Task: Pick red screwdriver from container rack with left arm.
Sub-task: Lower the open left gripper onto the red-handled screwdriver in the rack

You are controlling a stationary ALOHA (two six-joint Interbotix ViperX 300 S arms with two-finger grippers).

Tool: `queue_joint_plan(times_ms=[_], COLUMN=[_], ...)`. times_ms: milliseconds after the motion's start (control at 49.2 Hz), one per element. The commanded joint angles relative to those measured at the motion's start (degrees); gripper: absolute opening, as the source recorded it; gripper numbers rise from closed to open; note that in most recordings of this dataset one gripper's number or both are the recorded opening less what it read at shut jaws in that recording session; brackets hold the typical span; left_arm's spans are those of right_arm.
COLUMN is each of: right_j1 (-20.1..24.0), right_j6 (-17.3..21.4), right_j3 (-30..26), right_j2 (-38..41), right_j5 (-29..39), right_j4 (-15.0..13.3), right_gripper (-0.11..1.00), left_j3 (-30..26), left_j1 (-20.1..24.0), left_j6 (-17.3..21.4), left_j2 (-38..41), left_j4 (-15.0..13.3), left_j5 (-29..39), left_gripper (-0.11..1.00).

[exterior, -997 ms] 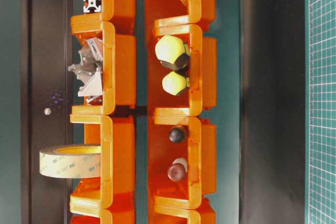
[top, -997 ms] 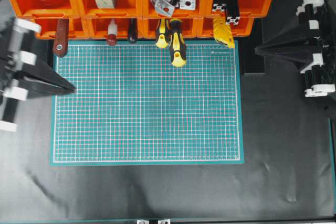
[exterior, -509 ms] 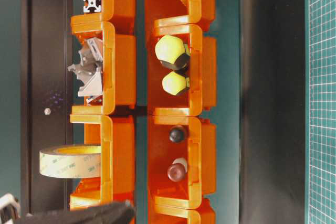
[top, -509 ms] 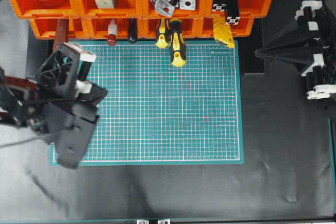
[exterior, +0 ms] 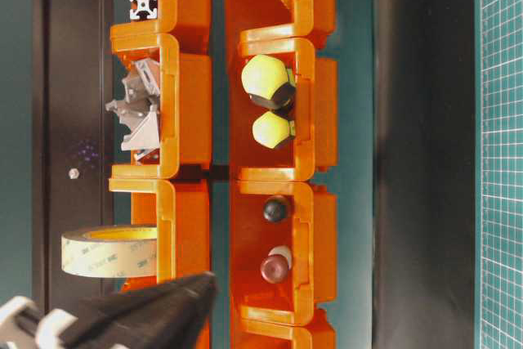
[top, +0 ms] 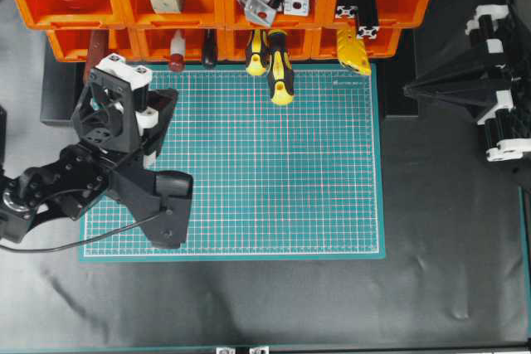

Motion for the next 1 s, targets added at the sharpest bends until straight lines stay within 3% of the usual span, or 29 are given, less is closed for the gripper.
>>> queue_joint_plan(times_ms=[0,631,712,875,976], right_j1=[0.4,1.6,1.6,1.5,1.5], right_j6=[-0.2,-0.9,-1.2,-1.8,-1.8], right_j3=[-1.1,0.7,0.8,0.8,0.8], right_j2=[0.5,0.4,0.2,0.1,-0.1], right_j5=[0.4,0.5,0.4,0.5,0.4], right_j4=[-0.2,-0.9,-0.9,-0.9,-0.9], right_gripper=[0.00,0.00,0.00,0.00,0.00], left_j3=[-0.4,-0.1,0.6,3.2,4.5], left_j1=[-0.2,3.0,3.8,5.8,6.9], left_j6=[0.1,0.0,-0.2,-1.1,-1.6], left_j2=[-0.6,-0.6,-0.6,-0.8,-0.9], left_j4=[0.5,0.4,0.4,0.4,0.2], left_j5=[0.3,0.0,-0.6,-5.2,-7.6], left_gripper=[0.00,0.02,0.16,0.65,0.87])
